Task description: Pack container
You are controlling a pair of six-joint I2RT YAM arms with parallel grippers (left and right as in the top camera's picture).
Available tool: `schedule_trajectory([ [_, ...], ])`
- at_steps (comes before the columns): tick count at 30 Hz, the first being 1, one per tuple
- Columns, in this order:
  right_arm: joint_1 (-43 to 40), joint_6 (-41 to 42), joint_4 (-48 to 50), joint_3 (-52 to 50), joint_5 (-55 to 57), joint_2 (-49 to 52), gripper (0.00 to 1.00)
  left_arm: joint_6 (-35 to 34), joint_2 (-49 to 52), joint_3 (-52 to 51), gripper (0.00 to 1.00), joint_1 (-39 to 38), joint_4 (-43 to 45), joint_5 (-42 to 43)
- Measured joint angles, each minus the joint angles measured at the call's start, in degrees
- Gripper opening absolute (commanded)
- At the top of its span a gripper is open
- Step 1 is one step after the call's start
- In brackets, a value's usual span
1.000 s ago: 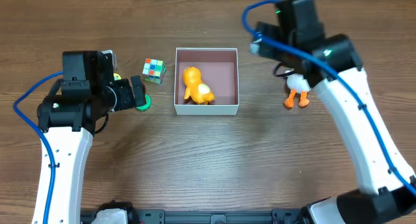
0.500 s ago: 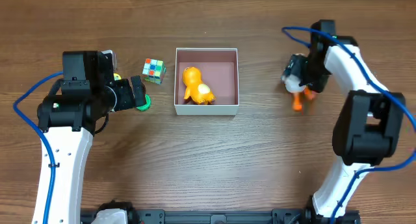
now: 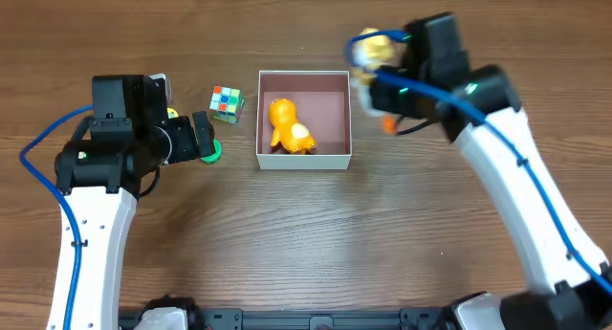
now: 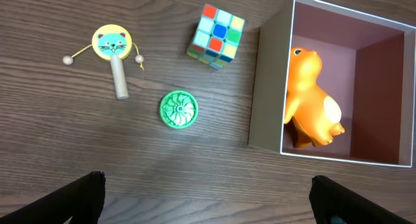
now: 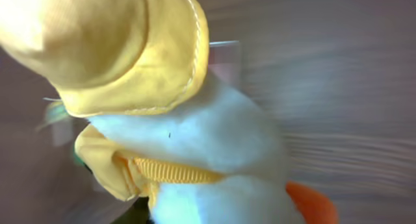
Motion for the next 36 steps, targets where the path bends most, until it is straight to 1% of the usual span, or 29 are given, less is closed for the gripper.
schedule_trajectory([
  [2,6.3,1.9,3.1,0.1,0.4,-0.3,0.13,0.0,0.0,0.0,1.0,0.0,0.0,0.0],
  [4,10.9,4.9,4.7,0.0,5.0,3.0,0.14,0.0,0.0,0.0,1.0,0.0,0.0,0.0],
  [6,12.6,7.6,5.6,-0.1,8.7,7.5,0.15,0.0,0.0,0.0,1.0,0.0,0.0,0.0],
  [7,12.8,8.6,7.0,-0.1,9.9,11.3,0.15,0.0,0.0,0.0,1.0,0.0,0.0,0.0],
  [8,12.7,9.5,8.2,-0.3,10.7,15.6,0.2,0.0,0.0,0.0,1.0,0.0,0.0,0.0],
  [9,12.5,9.9,8.9,-0.8,11.0,19.0,0.34,0.0,0.0,0.0,1.0,0.0,0.0,0.0],
  [11,12.5,10.5,11.1,-1.1,11.2,23.9,0.41,0.0,0.0,0.0,1.0,0.0,0.0,0.0],
  [12,12.5,10.4,11.7,-1.3,11.6,25.0,0.48,0.0,0.0,0.0,1.0,0.0,0.0,0.0],
  [13,12.5,10.4,12.0,-1.4,11.7,25.0,0.57,0.0,0.0,0.0,1.0,0.0,0.0,0.0],
  [14,12.5,9.6,12.3,-1.4,11.8,24.9,0.7,0.0,0.0,0.0,1.0,0.0,0.0,0.0],
  [17,12.5,6.1,10.2,-0.3,12.0,23.7,0.98,0.0,0.0,0.0,1.0,0.0,0.0,0.0],
  [19,12.5,3.6,8.5,1.8,12.0,20.4,1.0,0.0,0.0,0.0,1.0,0.0,0.0,0.0],
  [22,12.0,2.4,4.9,4.9,12.8,10.1,1.0,0.0,0.0,0.0,1.0,0.0,0.0,0.0],
  [24,8.9,2.0,-0.2,6.2,13.2,2.5,1.0,0.0,0.0,0.0,1.0,0.0,0.0,0.0],
  [26,2.4,2.0,-5.5,6.5,13.7,-3.3,1.0,0.0,0.0,0.0,1.0,0.0,0.0,0.0],
  [28,-4.1,2.5,-8.7,6.5,13.9,-5.6,1.0,0.0,0.0,0.0,1.0,0.0,0.0,0.0],
  [31,-16.0,4.3,-11.6,6.5,12.5,-6.2,1.0,-0.1,0.0,0.0,1.0,0.0,0.9,0.1],
  [33,-24.0,4.8,-13.6,6.4,8.9,-6.1,1.0,-0.3,0.0,0.0,1.0,0.0,2.7,1.0],
  [36,-33.2,5.1,-16.0,6.4,2.7,-5.3,1.0,-0.4,0.0,0.0,1.0,0.0,8.0,2.8],
])
